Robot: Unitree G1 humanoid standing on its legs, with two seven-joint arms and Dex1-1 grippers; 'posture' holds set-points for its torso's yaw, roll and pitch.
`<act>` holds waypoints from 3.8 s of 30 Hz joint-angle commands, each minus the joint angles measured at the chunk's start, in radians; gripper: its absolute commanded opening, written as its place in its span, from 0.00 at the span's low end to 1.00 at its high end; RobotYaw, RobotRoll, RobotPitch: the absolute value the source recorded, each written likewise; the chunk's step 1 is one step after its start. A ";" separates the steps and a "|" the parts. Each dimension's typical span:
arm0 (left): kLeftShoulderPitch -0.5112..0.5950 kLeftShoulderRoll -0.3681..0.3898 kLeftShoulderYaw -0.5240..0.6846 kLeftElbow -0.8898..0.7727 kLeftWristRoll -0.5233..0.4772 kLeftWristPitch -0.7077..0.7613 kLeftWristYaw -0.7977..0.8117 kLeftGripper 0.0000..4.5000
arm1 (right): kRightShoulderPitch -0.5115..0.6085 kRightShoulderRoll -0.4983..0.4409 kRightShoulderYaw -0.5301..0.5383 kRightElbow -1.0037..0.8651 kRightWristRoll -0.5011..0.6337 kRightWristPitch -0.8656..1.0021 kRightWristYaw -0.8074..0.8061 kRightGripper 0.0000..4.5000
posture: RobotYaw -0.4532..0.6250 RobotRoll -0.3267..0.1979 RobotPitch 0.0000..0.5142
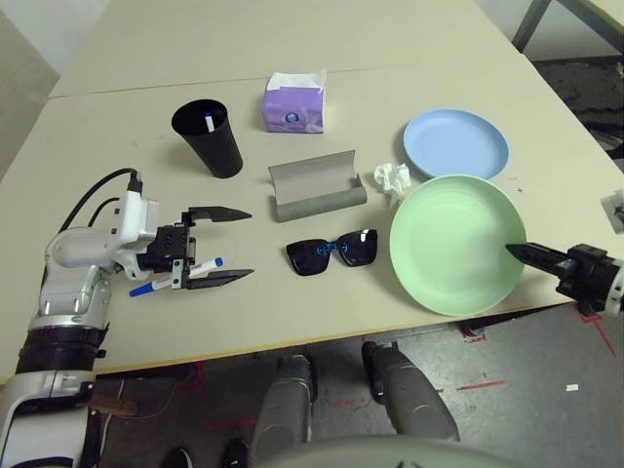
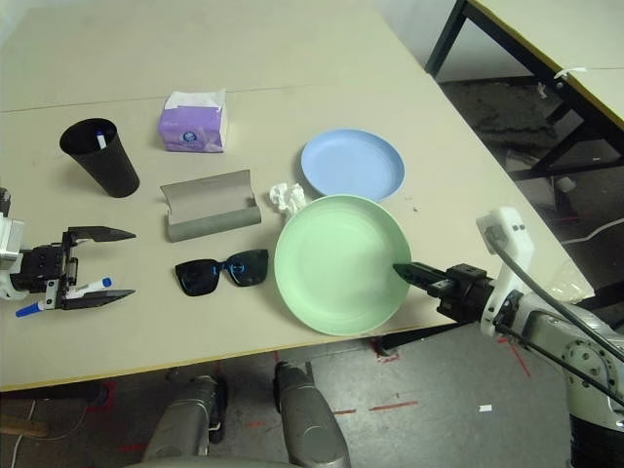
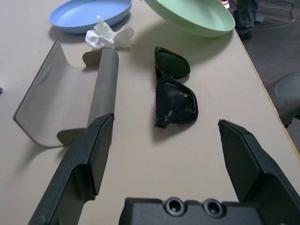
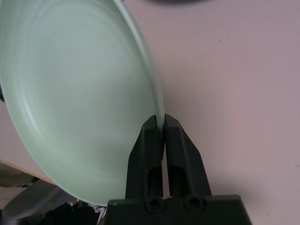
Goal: Organize and tidy the items on the table.
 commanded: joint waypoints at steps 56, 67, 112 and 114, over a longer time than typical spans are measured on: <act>0.228 -0.017 0.018 -0.170 0.023 -0.008 0.113 1.00 | -1.232 0.065 0.467 1.343 -0.697 -0.471 0.202 0.12 | 0.34 0.62 0.42; 0.211 -0.034 0.003 -0.139 0.037 -0.022 0.114 1.00 | -1.238 0.033 0.441 1.322 -0.701 -0.447 0.212 0.99 | 0.31 0.62 0.40; 0.409 -0.056 0.266 -0.294 0.016 0.175 0.534 1.00 | -0.358 0.397 0.566 0.197 -0.718 -0.712 -0.050 1.00 | 0.37 0.62 0.39; 0.405 -0.059 0.262 -0.301 0.013 0.178 0.536 1.00 | -0.375 0.413 0.586 0.229 -0.737 -0.721 -0.059 1.00 | 0.37 0.62 0.39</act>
